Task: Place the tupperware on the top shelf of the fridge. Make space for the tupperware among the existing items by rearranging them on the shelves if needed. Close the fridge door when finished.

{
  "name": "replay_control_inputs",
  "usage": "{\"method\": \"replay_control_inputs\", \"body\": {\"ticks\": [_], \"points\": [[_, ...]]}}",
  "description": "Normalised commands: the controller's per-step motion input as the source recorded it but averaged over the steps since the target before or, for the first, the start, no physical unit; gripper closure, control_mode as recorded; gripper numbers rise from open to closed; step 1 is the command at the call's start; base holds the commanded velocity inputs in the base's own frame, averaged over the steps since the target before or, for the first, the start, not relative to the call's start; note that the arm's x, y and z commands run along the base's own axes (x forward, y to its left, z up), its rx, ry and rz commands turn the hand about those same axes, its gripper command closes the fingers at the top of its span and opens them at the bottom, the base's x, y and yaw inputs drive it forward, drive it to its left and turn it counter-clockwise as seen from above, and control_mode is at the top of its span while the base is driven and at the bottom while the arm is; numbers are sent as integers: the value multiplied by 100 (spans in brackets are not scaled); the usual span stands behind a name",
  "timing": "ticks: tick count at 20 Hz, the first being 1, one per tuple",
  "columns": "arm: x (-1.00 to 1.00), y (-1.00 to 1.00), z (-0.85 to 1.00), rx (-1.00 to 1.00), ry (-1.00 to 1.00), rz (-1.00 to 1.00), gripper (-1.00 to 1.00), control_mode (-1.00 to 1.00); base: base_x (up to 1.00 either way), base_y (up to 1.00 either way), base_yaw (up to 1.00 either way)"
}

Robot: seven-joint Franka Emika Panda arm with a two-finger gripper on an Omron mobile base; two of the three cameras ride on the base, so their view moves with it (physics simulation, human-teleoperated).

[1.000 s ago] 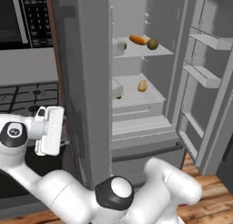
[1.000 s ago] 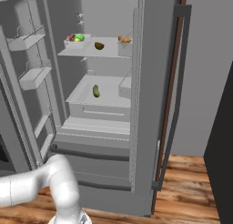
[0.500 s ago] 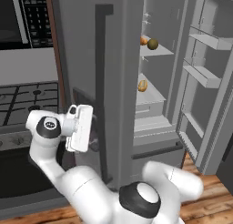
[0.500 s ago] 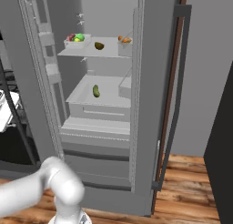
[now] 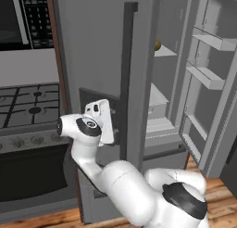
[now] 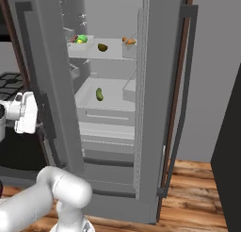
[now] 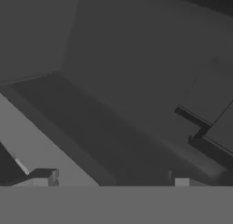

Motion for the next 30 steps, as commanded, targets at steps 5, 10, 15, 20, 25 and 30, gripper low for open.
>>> {"method": "replay_control_inputs", "body": {"ticks": [5, 10, 15, 20, 25, 30], "points": [[97, -41, 0, 0, -13, 28, -100, -100, 0, 0, 0], [100, -49, 0, 0, -7, 29, -100, -100, 0, 0, 0], [100, -57, 0, 3, -3, 30, -100, -100, 0, 0, 0], [98, -38, 9, 4, 0, 29, -100, -100, 0, 0, 0], [18, 31, 22, -6, 0, 19, -100, -100, 0, 0, 0], [-2, 79, 65, -12, -5, 10, -100, -100, 0, 0, 0]]}}
